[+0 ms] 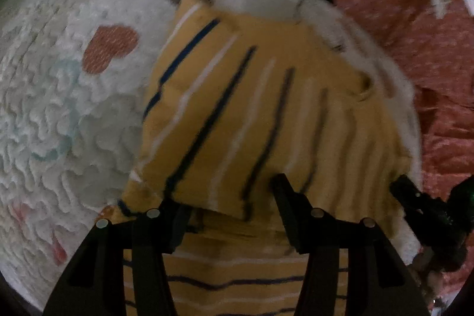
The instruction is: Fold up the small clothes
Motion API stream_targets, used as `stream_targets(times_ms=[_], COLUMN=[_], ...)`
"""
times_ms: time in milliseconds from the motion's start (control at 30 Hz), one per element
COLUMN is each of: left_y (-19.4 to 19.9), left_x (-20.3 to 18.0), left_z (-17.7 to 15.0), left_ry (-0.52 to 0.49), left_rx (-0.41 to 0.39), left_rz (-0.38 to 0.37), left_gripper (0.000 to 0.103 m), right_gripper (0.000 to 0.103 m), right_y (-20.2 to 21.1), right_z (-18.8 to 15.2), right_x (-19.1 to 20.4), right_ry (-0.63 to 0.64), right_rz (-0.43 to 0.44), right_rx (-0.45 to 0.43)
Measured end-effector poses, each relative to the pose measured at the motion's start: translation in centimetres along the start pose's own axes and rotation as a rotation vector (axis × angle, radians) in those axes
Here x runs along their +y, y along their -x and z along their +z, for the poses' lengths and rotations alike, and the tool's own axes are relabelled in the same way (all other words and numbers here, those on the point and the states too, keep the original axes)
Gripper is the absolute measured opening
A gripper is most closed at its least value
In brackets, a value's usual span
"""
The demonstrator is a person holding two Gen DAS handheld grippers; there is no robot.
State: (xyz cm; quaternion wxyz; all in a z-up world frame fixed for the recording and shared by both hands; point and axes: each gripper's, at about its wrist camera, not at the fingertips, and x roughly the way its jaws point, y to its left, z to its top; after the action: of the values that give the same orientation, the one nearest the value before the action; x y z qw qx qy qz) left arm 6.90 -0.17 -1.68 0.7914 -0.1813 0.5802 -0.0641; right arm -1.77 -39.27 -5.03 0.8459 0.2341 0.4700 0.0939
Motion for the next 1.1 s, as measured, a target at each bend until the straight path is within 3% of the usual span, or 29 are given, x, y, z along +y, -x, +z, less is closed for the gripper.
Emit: stream_targets(times_ms=[67, 100, 167, 233, 333, 400, 533, 600, 633, 733, 900, 933, 1100], left_y=[0.5, 1.0, 2.3, 3.2, 4.0, 4.3, 4.3, 4.1, 3.9, 3.3, 4.3, 4.6, 7.6], left_x=[0.4, 0.7, 2.0, 3.1, 3.0, 1.5, 0.7, 2.5, 3.7, 6.4, 8.2, 8.7, 12.4], left_z=[0.3, 0.4, 0.9, 1.2, 1.3, 1.1, 1.1, 1.2, 1.3, 1.2, 0.4, 0.2, 0.0], left_ry=[0.022, 0.026, 0.068, 0.122, 0.147, 0.101, 0.078, 0.145, 0.190, 0.294, 0.332, 0.341, 0.379], left_rx=[-0.001, -0.010, -0.049, -0.083, -0.126, -0.157, -0.162, -0.137, -0.118, -0.067, -0.041, -0.039, -0.117], left_rz=[0.014, 0.029, 0.044, 0.034, 0.025, 0.051, 0.078, 0.084, 0.070, -0.007, -0.109, -0.122, -0.138], left_gripper=[0.050, 0.046, 0.037, 0.030, 0.030, 0.030, 0.033, 0.033, 0.026, 0.021, 0.021, 0.027, 0.036], right_gripper=[0.029, 0.023, 0.023, 0.032, 0.032, 0.032, 0.032, 0.032, 0.032, 0.032, 0.032, 0.032, 0.033], right_y=[0.5, 1.3, 3.1, 4.6, 5.1, 4.5, 1.5, 0.4, 0.4, 1.3, 2.1, 2.2, 1.7], right_z=[0.4, 0.7, 1.1, 1.0, 0.9, 0.4, -1.3, -1.9, -1.8, -1.2, -0.7, -0.9, -0.6], right_x=[-1.3, -2.5, -3.8, -3.9, -2.5, -0.8, 1.9, 1.4, 1.0, -0.5, -1.3, -1.2, -0.4], right_ry=[-0.025, -0.059, -0.116, -0.127, -0.111, -0.046, 0.046, 0.036, 0.023, -0.039, -0.052, -0.048, -0.016], right_rz=[-0.172, -0.204, -0.280, -0.338, -0.227, -0.183, -0.082, -0.106, -0.117, -0.109, -0.150, -0.152, -0.194], right_rx=[-0.043, -0.075, -0.129, -0.194, -0.192, -0.165, -0.017, 0.038, 0.042, 0.027, -0.002, -0.001, -0.008])
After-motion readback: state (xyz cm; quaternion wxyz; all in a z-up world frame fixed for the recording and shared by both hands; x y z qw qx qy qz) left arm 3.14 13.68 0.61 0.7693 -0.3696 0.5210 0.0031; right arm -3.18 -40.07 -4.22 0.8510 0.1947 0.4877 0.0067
